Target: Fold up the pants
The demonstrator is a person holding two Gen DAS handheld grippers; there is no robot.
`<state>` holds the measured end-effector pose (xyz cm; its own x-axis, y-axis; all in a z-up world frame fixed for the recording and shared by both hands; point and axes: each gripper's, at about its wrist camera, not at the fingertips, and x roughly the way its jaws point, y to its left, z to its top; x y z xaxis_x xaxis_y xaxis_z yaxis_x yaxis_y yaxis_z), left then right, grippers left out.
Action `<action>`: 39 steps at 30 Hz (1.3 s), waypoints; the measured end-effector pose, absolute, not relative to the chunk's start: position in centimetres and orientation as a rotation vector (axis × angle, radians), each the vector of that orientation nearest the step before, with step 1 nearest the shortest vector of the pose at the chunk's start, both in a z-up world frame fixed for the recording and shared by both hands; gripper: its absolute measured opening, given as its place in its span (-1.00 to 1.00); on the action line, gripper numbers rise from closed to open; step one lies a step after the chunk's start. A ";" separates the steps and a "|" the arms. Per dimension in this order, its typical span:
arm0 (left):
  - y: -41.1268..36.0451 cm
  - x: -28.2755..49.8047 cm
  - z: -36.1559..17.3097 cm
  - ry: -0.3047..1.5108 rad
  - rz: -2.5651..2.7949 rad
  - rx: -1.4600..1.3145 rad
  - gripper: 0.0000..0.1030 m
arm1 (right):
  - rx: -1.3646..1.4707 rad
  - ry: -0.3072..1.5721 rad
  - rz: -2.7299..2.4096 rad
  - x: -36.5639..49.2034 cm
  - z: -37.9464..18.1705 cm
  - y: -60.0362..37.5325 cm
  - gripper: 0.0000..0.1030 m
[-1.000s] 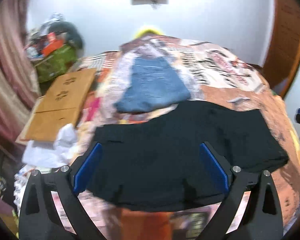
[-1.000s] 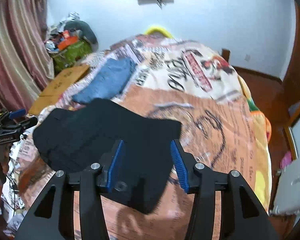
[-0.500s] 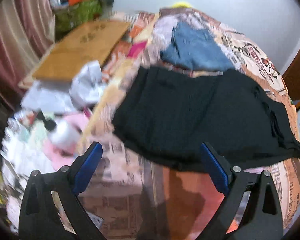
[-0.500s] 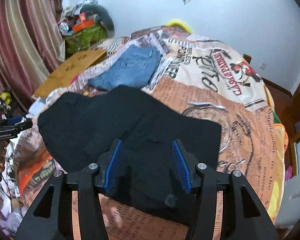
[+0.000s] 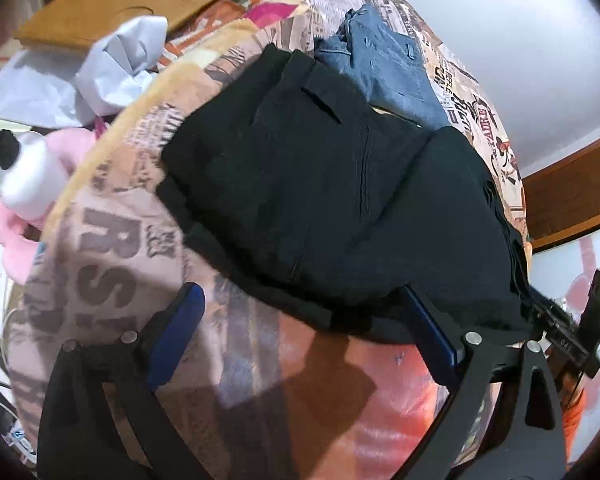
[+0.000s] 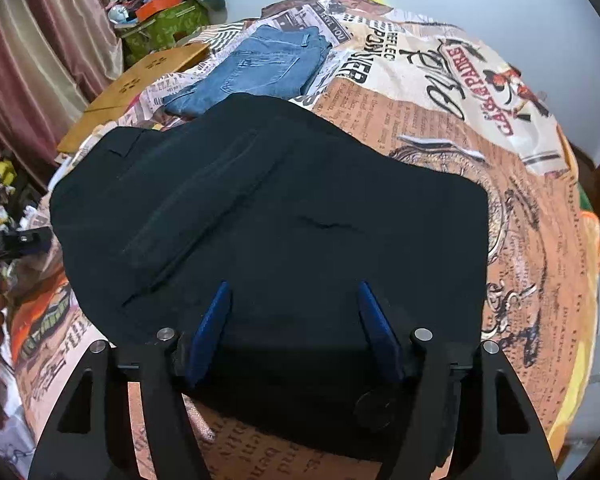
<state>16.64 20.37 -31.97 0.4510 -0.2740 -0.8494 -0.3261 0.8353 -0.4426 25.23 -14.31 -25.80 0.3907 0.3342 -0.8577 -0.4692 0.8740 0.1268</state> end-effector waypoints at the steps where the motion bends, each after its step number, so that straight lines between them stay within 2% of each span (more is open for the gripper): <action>1: 20.3 17.1 -32.0 1.127 0.032 -0.613 0.91 | -0.135 1.053 0.515 25.2 -25.9 -14.4 0.24; 12: 21.5 19.9 -33.2 1.147 0.059 -0.756 0.92 | -0.064 1.075 0.544 25.6 -26.3 -14.9 0.26; 14: 21.3 20.2 -33.1 1.152 0.075 -0.741 0.85 | -0.057 1.078 0.547 25.7 -26.3 -15.0 0.26; 17: 21.5 20.3 -33.0 1.156 0.105 -0.724 0.59 | -0.054 1.078 0.548 25.7 -26.3 -15.0 0.26; 18: 21.6 20.4 -33.1 1.156 0.115 -0.722 0.42 | -0.052 1.077 0.548 25.7 -26.3 -15.1 0.26; 19: 21.7 20.4 -33.1 1.159 0.131 -0.714 0.13 | -0.051 1.077 0.548 25.7 -26.3 -15.1 0.26; 20: 21.9 20.5 -33.2 1.166 0.159 -0.695 -0.03 | -0.050 1.077 0.547 25.7 -26.3 -15.1 0.26; 21: 22.1 20.6 -33.3 1.172 0.182 -0.674 -0.31 | -0.050 1.077 0.546 25.6 -26.3 -15.1 0.26; 27: 21.2 20.6 -32.4 1.146 0.207 -0.577 -0.49 | -0.053 1.073 0.545 25.6 -26.2 -15.2 0.26; 34: 19.9 19.2 -26.8 0.999 0.206 -0.423 -0.84 | -0.038 1.046 0.529 25.1 -25.4 -16.0 0.26; 39: 18.0 18.5 -22.2 0.897 0.196 -0.288 -0.85 | -0.015 1.021 0.508 24.4 -24.8 -17.4 0.26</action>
